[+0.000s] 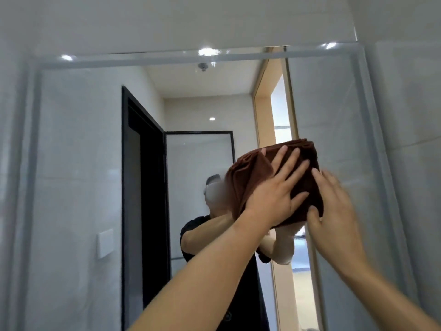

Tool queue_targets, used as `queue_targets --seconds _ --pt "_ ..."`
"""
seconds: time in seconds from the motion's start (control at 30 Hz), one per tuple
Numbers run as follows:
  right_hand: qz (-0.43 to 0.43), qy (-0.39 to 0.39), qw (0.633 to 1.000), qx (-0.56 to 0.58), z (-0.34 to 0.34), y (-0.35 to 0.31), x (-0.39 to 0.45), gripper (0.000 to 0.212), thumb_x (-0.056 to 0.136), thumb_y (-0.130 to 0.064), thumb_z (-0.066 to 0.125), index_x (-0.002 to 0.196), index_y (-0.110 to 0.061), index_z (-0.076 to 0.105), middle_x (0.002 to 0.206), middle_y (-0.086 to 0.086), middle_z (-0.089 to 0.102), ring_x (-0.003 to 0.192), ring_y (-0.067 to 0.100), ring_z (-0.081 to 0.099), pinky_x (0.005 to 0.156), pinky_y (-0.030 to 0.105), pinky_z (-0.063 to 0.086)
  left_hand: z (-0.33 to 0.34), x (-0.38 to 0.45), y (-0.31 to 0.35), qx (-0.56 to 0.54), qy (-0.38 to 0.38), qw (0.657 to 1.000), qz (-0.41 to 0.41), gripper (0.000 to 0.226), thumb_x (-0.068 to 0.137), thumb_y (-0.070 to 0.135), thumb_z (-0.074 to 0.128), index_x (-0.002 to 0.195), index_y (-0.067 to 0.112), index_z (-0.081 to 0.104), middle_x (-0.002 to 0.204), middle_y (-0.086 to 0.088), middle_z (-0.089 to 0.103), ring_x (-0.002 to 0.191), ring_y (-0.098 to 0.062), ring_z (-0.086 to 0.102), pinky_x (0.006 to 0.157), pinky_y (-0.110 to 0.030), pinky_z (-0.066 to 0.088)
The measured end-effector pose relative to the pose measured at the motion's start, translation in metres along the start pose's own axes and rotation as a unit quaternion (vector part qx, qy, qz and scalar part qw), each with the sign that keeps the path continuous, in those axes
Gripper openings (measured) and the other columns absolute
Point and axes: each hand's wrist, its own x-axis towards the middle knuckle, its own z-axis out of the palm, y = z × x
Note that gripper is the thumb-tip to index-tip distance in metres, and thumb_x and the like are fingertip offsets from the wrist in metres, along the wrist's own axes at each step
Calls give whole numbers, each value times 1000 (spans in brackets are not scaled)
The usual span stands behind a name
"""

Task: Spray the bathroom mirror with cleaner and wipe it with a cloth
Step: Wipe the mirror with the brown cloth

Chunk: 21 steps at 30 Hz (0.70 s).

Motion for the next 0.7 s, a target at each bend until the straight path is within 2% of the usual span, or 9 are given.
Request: queue_targets --seconds 0.07,0.13,0.2,0.23,0.3,0.4,0.53,0.7 --pt "-24 -1 999 24 23 -31 -1 76 84 6 56 153 -19 36 160 3 33 148 20 28 121 42 27 -16 -21 -45 9 17 999 -42 67 98 55 42 157 26 28 167 -3 14 155 -27 -3 119 -56 -17" --pt "-44 -3 998 52 46 -61 -5 73 85 4 57 151 -20 39 160 2 34 148 20 28 120 40 28 -33 -46 -92 18 36 995 -92 67 98 55 43 157 27 27 167 -2 14 155 -26 -3 119 -45 -23" --pt "-57 -4 996 72 68 -93 -10 69 87 -2 59 150 -21 40 160 0 34 149 19 27 119 40 28 -51 -76 -141 35 46 987 -150 67 98 56 40 157 29 25 168 1 12 155 -24 -2 119 -34 -23" --pt "-64 -5 995 76 78 -108 -13 68 88 -4 60 150 -23 40 160 -1 34 148 18 27 119 39 29 -58 -92 -166 55 49 981 -178 67 99 58 37 158 30 23 168 1 13 156 -24 0 121 -37 -20" --pt "-89 -12 993 77 96 -137 -18 70 87 -3 59 150 -25 37 159 -3 33 147 16 27 117 35 28 -72 -124 -212 102 45 966 -235 66 99 62 28 158 32 20 167 2 15 155 -23 5 124 -54 -5" --pt "-123 -33 989 80 116 -174 -23 72 88 0 59 152 -24 35 161 -2 31 148 15 25 118 34 27 -88 -170 -271 143 39 939 -311 66 99 64 16 158 34 16 167 3 16 155 -21 10 121 -61 10" --pt "-154 -45 982 100 128 -212 -24 69 89 1 57 151 -21 39 161 -2 31 148 17 27 117 41 35 -103 -209 -316 137 43 914 -378 66 99 65 12 157 35 13 166 4 17 154 -20 12 119 -64 14" --pt "-228 -58 964 124 146 -262 -20 61 87 4 53 145 -14 47 155 4 41 141 20 39 114 38 39 -121 -218 -326 63 18 932 -356 63 99 58 7 159 37 8 168 9 5 155 -15 -1 123 -56 4"
